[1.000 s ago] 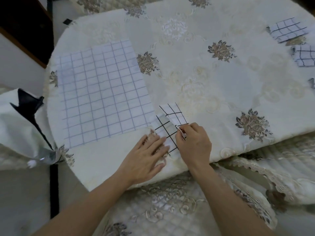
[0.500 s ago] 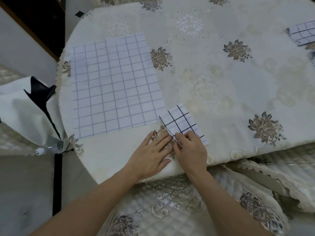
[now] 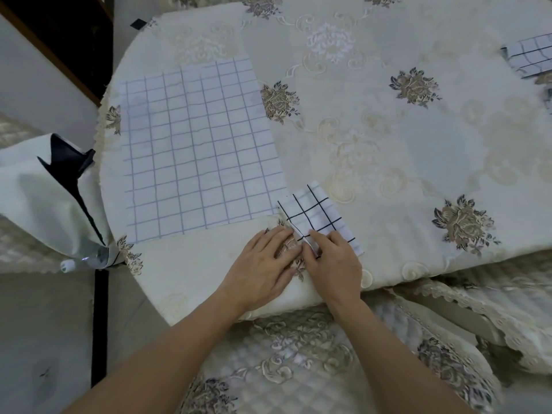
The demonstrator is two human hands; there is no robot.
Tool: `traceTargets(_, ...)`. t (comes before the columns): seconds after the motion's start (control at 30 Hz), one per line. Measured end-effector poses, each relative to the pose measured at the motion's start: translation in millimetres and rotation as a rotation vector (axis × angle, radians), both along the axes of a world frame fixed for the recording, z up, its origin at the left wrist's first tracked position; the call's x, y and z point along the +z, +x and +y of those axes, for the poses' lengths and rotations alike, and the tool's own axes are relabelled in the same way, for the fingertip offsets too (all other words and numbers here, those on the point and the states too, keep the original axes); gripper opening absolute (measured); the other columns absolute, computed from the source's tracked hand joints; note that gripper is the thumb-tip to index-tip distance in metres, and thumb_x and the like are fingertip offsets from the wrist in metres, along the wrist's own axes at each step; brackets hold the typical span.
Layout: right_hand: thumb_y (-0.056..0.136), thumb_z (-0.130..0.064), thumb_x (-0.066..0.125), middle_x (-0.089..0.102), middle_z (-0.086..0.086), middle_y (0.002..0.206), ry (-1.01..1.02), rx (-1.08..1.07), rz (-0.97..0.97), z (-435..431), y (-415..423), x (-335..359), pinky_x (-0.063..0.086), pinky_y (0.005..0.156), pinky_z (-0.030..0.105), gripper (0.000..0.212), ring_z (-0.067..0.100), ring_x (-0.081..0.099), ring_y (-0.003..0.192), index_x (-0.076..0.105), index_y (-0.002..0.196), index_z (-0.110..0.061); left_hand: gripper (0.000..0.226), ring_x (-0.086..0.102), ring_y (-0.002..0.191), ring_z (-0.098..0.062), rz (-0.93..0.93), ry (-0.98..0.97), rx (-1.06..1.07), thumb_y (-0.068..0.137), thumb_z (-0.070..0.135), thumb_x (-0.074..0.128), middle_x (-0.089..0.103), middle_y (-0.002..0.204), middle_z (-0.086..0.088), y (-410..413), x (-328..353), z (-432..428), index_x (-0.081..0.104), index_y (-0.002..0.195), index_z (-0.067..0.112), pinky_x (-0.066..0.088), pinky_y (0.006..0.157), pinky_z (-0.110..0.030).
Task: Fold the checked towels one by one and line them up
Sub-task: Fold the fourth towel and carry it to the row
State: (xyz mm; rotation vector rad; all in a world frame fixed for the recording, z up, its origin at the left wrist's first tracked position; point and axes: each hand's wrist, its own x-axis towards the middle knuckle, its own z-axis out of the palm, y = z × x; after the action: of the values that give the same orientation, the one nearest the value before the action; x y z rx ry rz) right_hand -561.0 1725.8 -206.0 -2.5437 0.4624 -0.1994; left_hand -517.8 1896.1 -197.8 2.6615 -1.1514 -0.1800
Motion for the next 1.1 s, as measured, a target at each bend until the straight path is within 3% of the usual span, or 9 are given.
traceTargets(0.1,0.089,-0.049,0.054,0.062,-0.001,0.089,0.010,0.013,0.016,1.0,0.3,3.4,0.052,0.059,0.037,0.043,0.023,0.060,0.079,0.071,0.116,-0.020,0.044,0.044,0.134,-0.026,-0.001,-0.125,0.140,0.101,0.033,0.047,0.042,0.148,-0.010,5.2,5.2,-5.2,0.049,0.140,0.012,0.038,0.110,-0.043)
traceTargets(0.2,0.092,-0.042,0.056,0.062,-0.003,0.094,0.066,0.026,0.049,-1.4,1.2,7.7,0.052,0.065,0.038,0.038,0.021,0.060,0.084,0.067,0.121,-0.020,0.058,0.026,0.148,-0.020,0.014,0.005,0.164,0.103,0.045,0.033,0.025,0.162,-0.007,10.1,5.8,-9.6,0.032,0.153,0.016,0.025,0.121,-0.044)
traceTargets(0.33,0.097,-0.032,0.056,0.064,-0.004,0.093,0.111,0.103,0.103,-15.2,6.1,17.2,0.050,0.068,0.036,0.026,0.020,0.062,0.083,0.067,0.118,-0.022,0.064,0.006,0.154,-0.016,0.047,0.141,0.122,0.103,0.054,0.017,0.009,0.167,-0.003,13.9,0.3,-12.7,0.021,0.158,0.020,0.016,0.123,-0.046)
traceTargets(0.47,0.095,-0.023,0.053,0.065,0.003,0.095,-0.117,0.214,-0.138,-50.8,24.2,29.0,0.049,0.069,0.035,0.024,0.024,0.058,0.086,0.069,0.108,-0.013,0.065,0.004,0.154,-0.016,0.038,0.165,0.132,0.104,0.055,0.018,0.006,0.167,-0.003,15.5,-4.4,-15.3,0.020,0.158,0.020,0.014,0.124,-0.047)
traceTargets(0.53,0.095,-0.023,0.054,0.064,0.007,0.109,-0.221,0.368,-0.231,-68.3,40.0,27.4,0.052,0.080,0.037,0.026,0.026,0.058,0.102,0.067,0.114,-0.010,0.066,0.006,0.154,-0.017,0.039,0.168,0.135,0.103,0.056,0.015,0.008,0.167,-0.003,15.4,-3.3,-17.1,0.023,0.158,0.020,0.015,0.124,-0.047)
traceTargets(0.6,0.100,-0.028,0.050,0.055,0.009,0.138,-0.275,0.543,-0.165,-79.5,54.5,21.8,0.044,0.105,0.041,0.040,0.028,0.048,0.132,0.057,0.134,-0.009,0.067,0.005,0.154,-0.017,0.048,0.173,0.146,0.102,0.057,0.012,0.007,0.167,-0.003,15.0,-2.5,-20.1,0.022,0.158,0.020,0.013,0.124,-0.047)
traceTargets(0.67,0.104,-0.040,0.038,0.033,0.009,0.159,-0.359,0.662,-0.035,-85.7,63.9,14.4,0.027,0.120,0.043,0.056,0.025,0.025,0.150,0.036,0.151,-0.008,0.067,0.007,0.154,-0.018,0.047,0.176,0.170,0.102,0.057,0.015,0.010,0.167,-0.004,13.8,-1.4,-24.1,0.025,0.157,0.019,0.012,0.124,-0.046)
traceTargets(0.8,0.103,-0.055,0.017,0.014,0.007,0.166,-0.484,0.732,0.130,-94.7,71.4,2.8,0.018,0.124,0.046,0.072,0.020,0.010,0.154,0.020,0.158,-0.009,0.065,0.016,0.152,-0.020,0.050,0.170,0.246,0.101,0.056,0.020,0.022,0.164,-0.004,10.7,2.9,-34.7,0.037,0.151,0.019,0.016,0.123,-0.048)
traceTargets(1.1,0.100,-0.063,0.014,0.009,0.005,0.167,-0.485,0.746,0.176,-109.0,73.9,-9.8,0.012,0.124,0.048,0.078,0.020,0.006,0.154,0.012,0.159,-0.012,0.062,0.017,0.152,-0.020,0.054,0.188,0.414,0.093,0.057,0.037,0.026,0.162,-0.001,1.6,1.4,-55.1,0.044,0.142,0.021,0.019,0.121,-0.051)
